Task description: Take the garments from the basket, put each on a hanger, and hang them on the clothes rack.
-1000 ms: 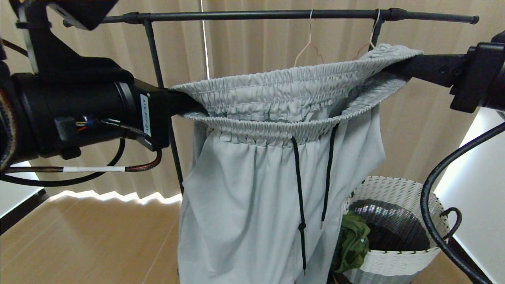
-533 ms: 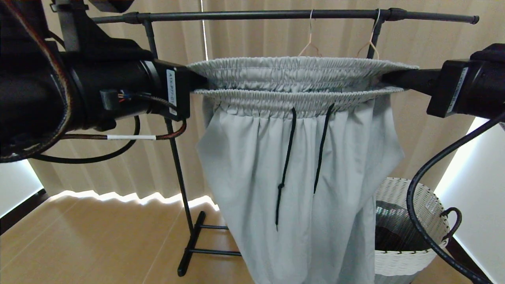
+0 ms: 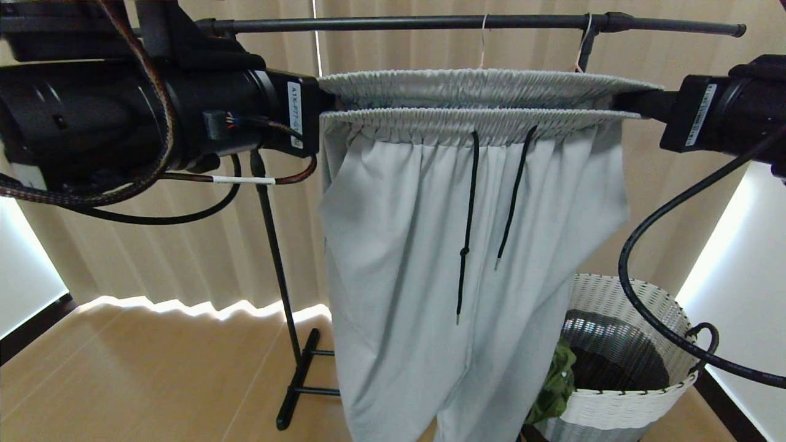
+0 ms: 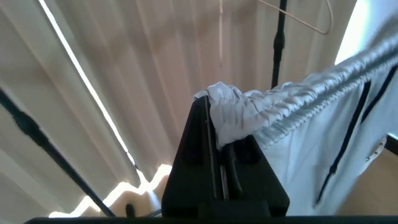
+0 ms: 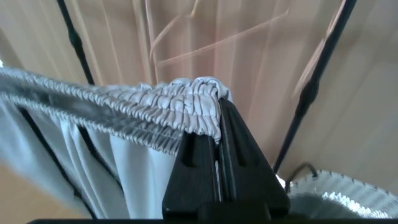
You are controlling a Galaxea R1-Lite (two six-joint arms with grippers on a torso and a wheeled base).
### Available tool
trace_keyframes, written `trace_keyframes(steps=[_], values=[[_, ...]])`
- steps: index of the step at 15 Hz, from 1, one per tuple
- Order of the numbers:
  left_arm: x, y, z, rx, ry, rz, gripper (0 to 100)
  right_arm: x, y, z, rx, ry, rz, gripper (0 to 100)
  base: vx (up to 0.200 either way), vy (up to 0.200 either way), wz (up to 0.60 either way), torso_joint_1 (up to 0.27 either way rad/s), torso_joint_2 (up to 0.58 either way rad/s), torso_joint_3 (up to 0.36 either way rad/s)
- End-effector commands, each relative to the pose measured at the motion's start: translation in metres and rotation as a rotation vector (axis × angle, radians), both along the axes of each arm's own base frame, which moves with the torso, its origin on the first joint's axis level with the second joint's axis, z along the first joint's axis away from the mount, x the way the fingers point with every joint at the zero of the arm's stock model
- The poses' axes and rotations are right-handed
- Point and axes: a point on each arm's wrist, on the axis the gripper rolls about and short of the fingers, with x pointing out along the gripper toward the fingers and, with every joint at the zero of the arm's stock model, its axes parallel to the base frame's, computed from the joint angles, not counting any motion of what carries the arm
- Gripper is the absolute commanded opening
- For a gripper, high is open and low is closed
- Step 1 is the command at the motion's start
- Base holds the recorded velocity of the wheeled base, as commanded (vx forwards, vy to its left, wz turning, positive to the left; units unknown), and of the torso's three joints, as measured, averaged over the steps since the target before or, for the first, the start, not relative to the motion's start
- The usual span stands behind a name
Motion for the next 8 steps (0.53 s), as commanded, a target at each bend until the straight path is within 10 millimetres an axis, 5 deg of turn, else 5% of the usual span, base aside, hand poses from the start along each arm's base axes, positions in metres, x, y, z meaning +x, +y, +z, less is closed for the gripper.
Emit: trace_keyframes(steps=[1, 8], values=[[0.003, -0.003, -0.004, 0.007, 0.011, -0.003, 0, 0.003, 0.001, -0.003, -0.003, 0.008, 0.001, 0, 0.0, 0.0, 0.0, 0.0, 0.0, 0.0], [0.028, -0.022, -0.011, -0.046, -0.054, 0.06, 0, -0.035, -0.009, -0.003, 0.01, -0.021, 0.052, 0, 0.0, 0.0, 0.0, 0.0, 0.0, 0.0]])
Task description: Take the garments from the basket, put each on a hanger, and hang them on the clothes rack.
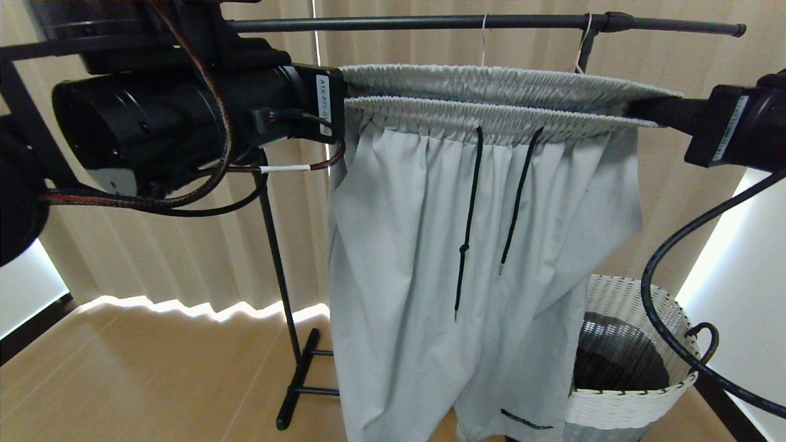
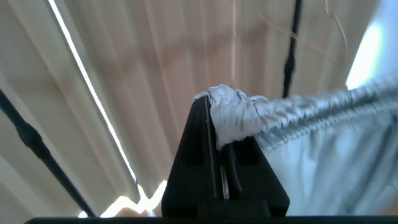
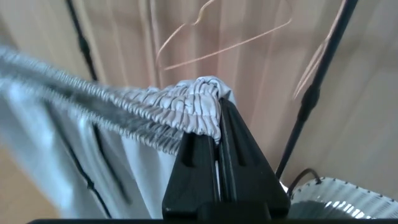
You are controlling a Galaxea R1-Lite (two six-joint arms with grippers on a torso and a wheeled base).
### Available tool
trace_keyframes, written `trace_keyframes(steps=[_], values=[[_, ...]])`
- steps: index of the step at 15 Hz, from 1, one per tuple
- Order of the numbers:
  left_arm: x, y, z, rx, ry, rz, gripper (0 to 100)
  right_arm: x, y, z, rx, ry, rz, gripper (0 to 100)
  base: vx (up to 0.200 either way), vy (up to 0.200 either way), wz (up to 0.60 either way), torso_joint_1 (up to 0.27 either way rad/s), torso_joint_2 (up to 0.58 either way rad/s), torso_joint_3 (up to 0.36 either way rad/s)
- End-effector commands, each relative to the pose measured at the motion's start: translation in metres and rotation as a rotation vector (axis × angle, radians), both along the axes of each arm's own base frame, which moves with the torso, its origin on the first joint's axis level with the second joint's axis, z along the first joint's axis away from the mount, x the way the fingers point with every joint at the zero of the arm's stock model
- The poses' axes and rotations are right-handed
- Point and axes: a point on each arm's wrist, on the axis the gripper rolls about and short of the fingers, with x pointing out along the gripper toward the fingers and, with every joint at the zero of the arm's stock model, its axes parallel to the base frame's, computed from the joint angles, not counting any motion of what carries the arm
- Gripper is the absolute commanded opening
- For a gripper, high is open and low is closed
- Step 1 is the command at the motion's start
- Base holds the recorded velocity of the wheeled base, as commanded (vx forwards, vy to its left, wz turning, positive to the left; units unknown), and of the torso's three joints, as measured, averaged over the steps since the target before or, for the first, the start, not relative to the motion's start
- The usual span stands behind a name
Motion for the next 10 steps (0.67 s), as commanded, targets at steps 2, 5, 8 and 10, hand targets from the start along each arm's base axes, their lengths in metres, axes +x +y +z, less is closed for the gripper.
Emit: trace_keyframes(steps=[2, 5, 8, 10], values=[[0.016, -0.012, -0.01, 0.001, 0.006, 0.015, 0, -0.044, -0.003, 0.003, 0.004, -0.002, 0.137, 0, 0.0, 0.0, 0.0, 0.0, 0.0, 0.0], [0.018, -0.013, -0.013, 0.007, 0.017, 0.015, 0, -0.07, 0.001, -0.003, -0.011, 0.033, 0.302, 0, 0.0, 0.0, 0.0, 0.0, 0.0, 0.0], [0.018, -0.013, -0.015, 0.011, 0.022, 0.015, 0, -0.074, 0.005, -0.007, -0.021, 0.052, 0.342, 0, 0.0, 0.0, 0.0, 0.0, 0.0, 0.0], [0.017, -0.012, -0.016, 0.013, 0.025, 0.016, 0, -0.072, 0.006, -0.007, -0.021, 0.052, 0.34, 0, 0.0, 0.0, 0.0, 0.0, 0.0, 0.0]])
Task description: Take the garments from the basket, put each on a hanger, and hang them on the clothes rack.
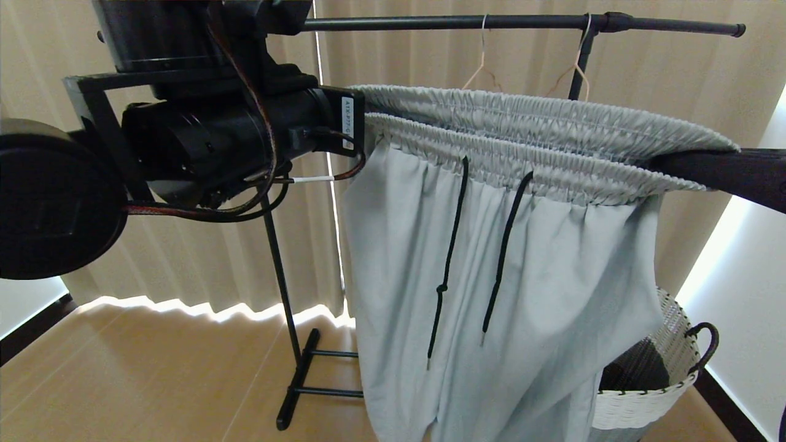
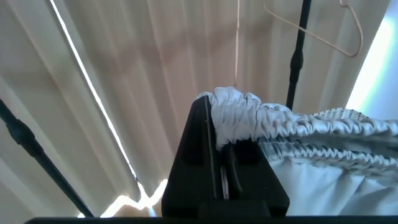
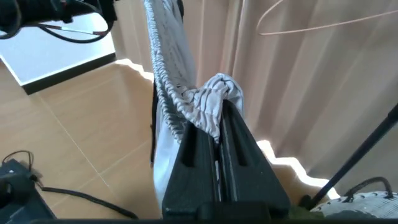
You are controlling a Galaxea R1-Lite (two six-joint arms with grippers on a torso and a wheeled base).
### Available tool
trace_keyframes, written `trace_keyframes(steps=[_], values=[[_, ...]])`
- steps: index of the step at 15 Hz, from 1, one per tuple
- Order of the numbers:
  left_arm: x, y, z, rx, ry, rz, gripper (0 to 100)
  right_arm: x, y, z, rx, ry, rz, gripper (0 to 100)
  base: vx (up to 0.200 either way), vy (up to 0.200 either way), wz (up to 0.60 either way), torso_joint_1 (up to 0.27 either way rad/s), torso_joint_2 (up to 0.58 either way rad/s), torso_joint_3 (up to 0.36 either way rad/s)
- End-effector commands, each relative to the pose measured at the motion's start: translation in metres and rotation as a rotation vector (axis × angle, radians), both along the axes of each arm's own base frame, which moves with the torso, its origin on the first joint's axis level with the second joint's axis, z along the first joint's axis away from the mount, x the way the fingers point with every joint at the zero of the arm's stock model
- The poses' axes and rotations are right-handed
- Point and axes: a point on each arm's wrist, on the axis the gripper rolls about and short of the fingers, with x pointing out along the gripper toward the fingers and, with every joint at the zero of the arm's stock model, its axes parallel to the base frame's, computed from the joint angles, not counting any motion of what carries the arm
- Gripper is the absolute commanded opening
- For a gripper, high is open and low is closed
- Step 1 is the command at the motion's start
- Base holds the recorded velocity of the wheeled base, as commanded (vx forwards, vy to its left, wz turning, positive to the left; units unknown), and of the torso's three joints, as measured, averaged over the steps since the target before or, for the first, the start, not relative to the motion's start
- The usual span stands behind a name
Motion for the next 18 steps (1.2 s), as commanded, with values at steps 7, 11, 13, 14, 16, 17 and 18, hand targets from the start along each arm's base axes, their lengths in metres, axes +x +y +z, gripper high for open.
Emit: trace_keyframes(steps=[7, 11, 13, 14, 16, 17, 18], values=[[-0.057, 0.044, 0.001, 0.064, 0.148, -0.047, 0, 0.072, 0.01, -0.012, -0.031, -0.033, -0.171, 0, 0.0, 0.0, 0.0, 0.0, 0.0, 0.0], [-0.088, 0.059, 0.002, 0.071, 0.156, -0.223, 0, 0.092, 0.019, -0.004, -0.015, -0.048, -0.171, 0, 0.0, 0.0, 0.0, 0.0, 0.0, 0.0], [-0.103, 0.061, -0.001, 0.082, 0.147, -0.342, 0, 0.097, 0.022, -0.002, -0.011, -0.053, -0.169, 0, 0.0, 0.0, 0.0, 0.0, 0.0, 0.0], [-0.111, 0.061, -0.002, 0.104, 0.129, -0.406, 0, 0.1, 0.024, -0.001, -0.004, -0.063, -0.167, 0, 0.0, 0.0, 0.0, 0.0, 0.0, 0.0], [-0.121, 0.057, -0.004, 0.139, 0.105, -0.465, 0, 0.104, 0.026, 0.0, 0.014, -0.091, -0.168, 0, 0.0, 0.0, 0.0, 0.0, 0.0, 0.0], [-0.125, 0.057, -0.005, 0.151, 0.094, -0.483, 0, 0.105, 0.027, 0.0, 0.017, -0.096, -0.169, 0, 0.0, 0.0, 0.0, 0.0, 0.0, 0.0], [-0.127, 0.055, -0.007, 0.154, 0.097, -0.495, 0, 0.105, 0.027, 0.0, 0.017, -0.096, -0.169, 0, 0.0, 0.0, 0.0, 0.0, 0.0, 0.0]])
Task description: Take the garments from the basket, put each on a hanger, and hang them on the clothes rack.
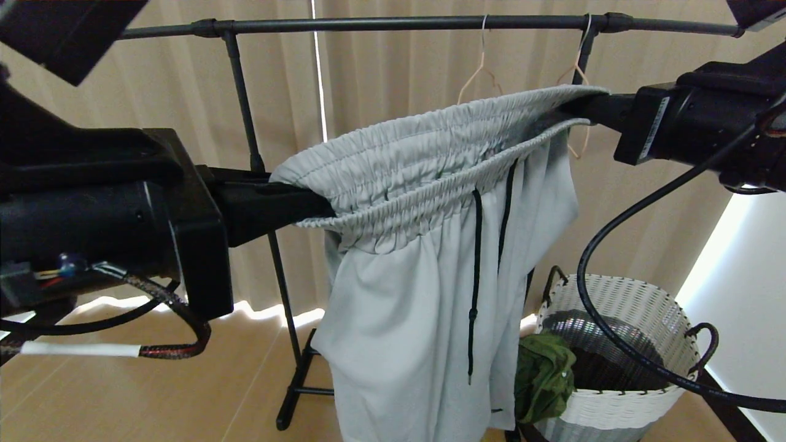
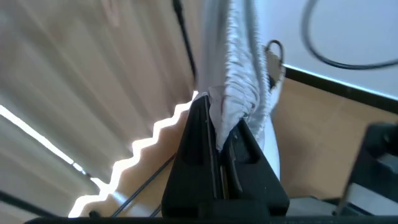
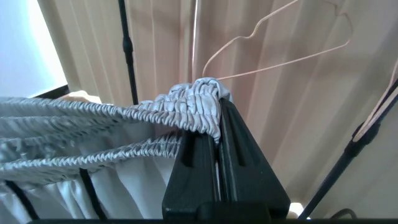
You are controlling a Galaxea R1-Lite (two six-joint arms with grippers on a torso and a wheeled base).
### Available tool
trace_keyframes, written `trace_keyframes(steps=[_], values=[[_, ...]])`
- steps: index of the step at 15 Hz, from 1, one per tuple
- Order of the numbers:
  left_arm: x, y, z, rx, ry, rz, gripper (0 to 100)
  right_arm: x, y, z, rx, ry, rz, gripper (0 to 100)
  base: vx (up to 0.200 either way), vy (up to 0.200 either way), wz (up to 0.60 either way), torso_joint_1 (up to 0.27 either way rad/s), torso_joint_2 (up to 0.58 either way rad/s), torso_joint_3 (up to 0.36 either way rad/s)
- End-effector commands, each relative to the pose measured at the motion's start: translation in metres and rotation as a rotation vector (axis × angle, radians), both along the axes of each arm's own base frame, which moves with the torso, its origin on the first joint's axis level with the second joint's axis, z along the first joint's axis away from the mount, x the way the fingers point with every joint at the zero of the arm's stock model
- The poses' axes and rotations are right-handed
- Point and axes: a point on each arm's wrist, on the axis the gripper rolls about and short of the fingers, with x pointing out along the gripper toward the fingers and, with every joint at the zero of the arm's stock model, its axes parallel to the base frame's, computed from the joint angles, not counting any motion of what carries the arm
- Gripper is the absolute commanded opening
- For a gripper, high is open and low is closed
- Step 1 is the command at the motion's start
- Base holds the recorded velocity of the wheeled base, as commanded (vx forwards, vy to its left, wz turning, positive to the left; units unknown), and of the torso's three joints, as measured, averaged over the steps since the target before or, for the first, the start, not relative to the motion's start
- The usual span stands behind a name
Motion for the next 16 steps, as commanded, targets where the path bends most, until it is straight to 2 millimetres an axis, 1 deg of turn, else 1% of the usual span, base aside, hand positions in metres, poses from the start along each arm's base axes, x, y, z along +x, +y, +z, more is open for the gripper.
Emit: trace_keyframes(steps=[1, 5, 7, 8, 10, 12, 13, 14, 15, 16], values=[[-0.007, 0.002, 0.001, -0.007, -0.01, -0.021, 0, 0.003, 0.002, -0.003, -0.006, 0.01, 0.0, 0, 0.0, 0.0, 0.0, 0.0, 0.0, 0.0], [-0.006, 0.001, 0.002, -0.011, -0.014, -0.016, 0, 0.0, 0.0, -0.002, -0.005, 0.009, -0.008, 0, 0.0, 0.0, 0.0, 0.0, 0.0, 0.0], [-0.002, -0.001, 0.006, -0.017, -0.021, -0.004, 0, -0.01, -0.006, 0.005, 0.004, -0.011, -0.014, 0, 0.0, 0.0, 0.0, 0.0, 0.0, 0.0], [0.01, -0.004, 0.01, -0.03, -0.039, 0.045, 0, -0.019, -0.011, 0.01, 0.015, -0.031, -0.015, 0, 0.0, 0.0, 0.0, 0.0, 0.0, 0.0], [0.033, -0.015, 0.012, -0.055, -0.111, 0.14, 0, -0.035, -0.019, 0.015, 0.017, -0.034, -0.015, 0, 0.0, 0.0, 0.0, 0.0, 0.0, 0.0], [0.046, -0.024, 0.011, -0.078, -0.151, 0.211, 0, -0.048, -0.026, 0.018, 0.006, -0.015, -0.017, 0, 0.0, 0.0, 0.0, 0.0, 0.0, 0.0], [0.055, -0.03, 0.007, -0.081, -0.162, 0.268, 0, -0.058, -0.031, 0.016, -0.005, 0.005, -0.015, 0, 0.0, 0.0, 0.0, 0.0, 0.0, 0.0], [0.057, -0.031, 0.006, -0.077, -0.16, 0.283, 0, -0.061, -0.033, 0.01, -0.014, 0.021, -0.014, 0, 0.0, 0.0, 0.0, 0.0, 0.0, 0.0], [0.058, -0.032, 0.004, -0.073, -0.156, 0.283, 0, -0.061, -0.033, 0.0, -0.028, 0.047, -0.014, 0, 0.0, 0.0, 0.0, 0.0, 0.0, 0.0], [0.057, -0.031, 0.004, -0.071, -0.155, 0.283, 0, -0.06, -0.033, -0.006, -0.036, 0.062, -0.015, 0, 0.0, 0.0, 0.0, 0.0, 0.0, 0.0]])
